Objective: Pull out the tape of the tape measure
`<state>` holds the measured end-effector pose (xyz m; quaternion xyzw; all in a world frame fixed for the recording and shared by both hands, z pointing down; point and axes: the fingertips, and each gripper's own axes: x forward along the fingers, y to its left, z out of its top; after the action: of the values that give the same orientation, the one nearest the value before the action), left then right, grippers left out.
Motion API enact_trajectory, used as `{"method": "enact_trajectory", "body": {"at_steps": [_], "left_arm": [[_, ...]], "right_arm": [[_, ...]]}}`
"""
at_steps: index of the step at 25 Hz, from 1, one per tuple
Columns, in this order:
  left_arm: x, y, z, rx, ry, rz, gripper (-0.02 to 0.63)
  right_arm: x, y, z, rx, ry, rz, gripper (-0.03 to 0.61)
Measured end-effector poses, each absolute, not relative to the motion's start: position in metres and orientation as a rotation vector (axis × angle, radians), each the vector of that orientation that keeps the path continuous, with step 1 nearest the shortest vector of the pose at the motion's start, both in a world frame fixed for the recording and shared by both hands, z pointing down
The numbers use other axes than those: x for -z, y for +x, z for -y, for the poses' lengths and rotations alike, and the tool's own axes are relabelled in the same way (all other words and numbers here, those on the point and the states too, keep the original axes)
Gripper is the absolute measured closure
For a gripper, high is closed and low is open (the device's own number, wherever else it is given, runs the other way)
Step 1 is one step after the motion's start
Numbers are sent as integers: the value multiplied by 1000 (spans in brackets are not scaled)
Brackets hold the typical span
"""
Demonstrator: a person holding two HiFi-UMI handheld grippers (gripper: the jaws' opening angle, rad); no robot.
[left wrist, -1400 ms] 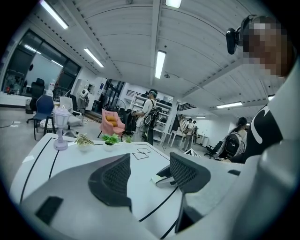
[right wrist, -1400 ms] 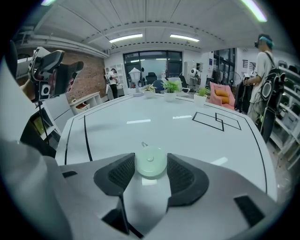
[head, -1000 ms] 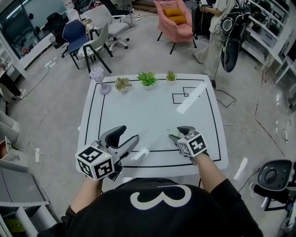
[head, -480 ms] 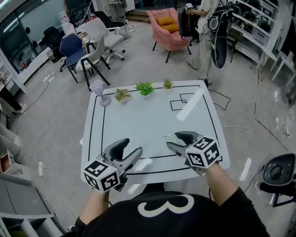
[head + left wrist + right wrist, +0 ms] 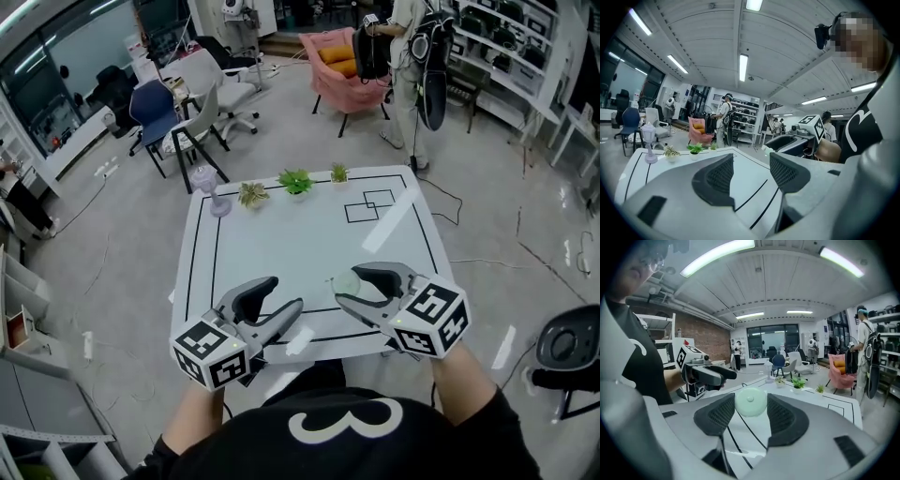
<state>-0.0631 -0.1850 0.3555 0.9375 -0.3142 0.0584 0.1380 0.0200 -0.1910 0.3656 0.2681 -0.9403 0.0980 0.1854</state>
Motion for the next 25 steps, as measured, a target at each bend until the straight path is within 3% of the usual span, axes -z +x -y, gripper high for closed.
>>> {"method": "enact_trajectory", "body": {"at_steps": [11, 14, 16, 25], "left_arm": [[-335, -47, 148, -163, 2797, 857, 385], [-333, -46, 139, -163, 2821, 857, 418], [-330, -44, 135, -156, 2837, 841, 472], [-325, -24, 116, -210, 2910, 740, 487]], "right_arm": [[-343, 2, 142, -157, 572, 2710, 359], [-345, -3, 134, -144, 533, 2706, 359], [-344, -3, 130, -135, 513, 2712, 359], [-338, -2, 118, -83, 449, 2732, 359]]}}
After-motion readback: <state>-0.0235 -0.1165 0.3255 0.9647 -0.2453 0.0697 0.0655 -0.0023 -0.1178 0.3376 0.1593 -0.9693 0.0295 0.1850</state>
